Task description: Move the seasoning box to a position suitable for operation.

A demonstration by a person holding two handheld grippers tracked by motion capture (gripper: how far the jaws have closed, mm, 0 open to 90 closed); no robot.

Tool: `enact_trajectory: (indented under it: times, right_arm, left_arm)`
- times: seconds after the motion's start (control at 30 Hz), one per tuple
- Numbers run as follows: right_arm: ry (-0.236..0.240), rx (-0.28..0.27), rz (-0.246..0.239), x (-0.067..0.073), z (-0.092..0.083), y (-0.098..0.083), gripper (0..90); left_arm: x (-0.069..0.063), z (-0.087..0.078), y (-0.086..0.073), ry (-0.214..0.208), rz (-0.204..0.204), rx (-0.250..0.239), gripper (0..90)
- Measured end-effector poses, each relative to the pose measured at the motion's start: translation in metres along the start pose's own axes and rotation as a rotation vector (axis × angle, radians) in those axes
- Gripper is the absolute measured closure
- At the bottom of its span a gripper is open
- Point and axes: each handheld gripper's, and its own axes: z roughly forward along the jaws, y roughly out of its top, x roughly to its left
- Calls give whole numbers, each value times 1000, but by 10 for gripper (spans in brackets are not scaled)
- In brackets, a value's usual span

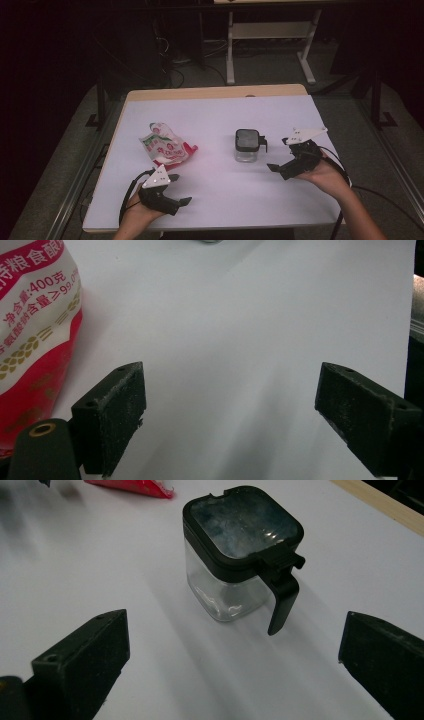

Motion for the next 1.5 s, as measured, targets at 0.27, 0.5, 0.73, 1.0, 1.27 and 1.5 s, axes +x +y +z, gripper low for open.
enact_trajectory:
  times: [0.27,0.5,0.73,1.0,1.27,1.5]
  right_arm:
    - [26,80,-71,-5,6,24,0]
    - [35,130,-121,-10,13,44,0]
    - [39,199,-187,-13,25,63,0]
    - [79,241,-236,-15,36,86,0]
    - [87,302,-304,-11,52,102,0]
    - [109,345,-332,-11,66,111,0]
  left_arm:
    - [-1,1,0,-4,-6,-3,126]
    - [-1,2,0,-3,3,2,126]
    - [-2,2,0,-9,-3,1,126]
    - [-3,3,0,-13,-4,1,126]
    - [-3,4,-1,-17,1,7,126]
    - [-5,6,0,-23,10,10,127]
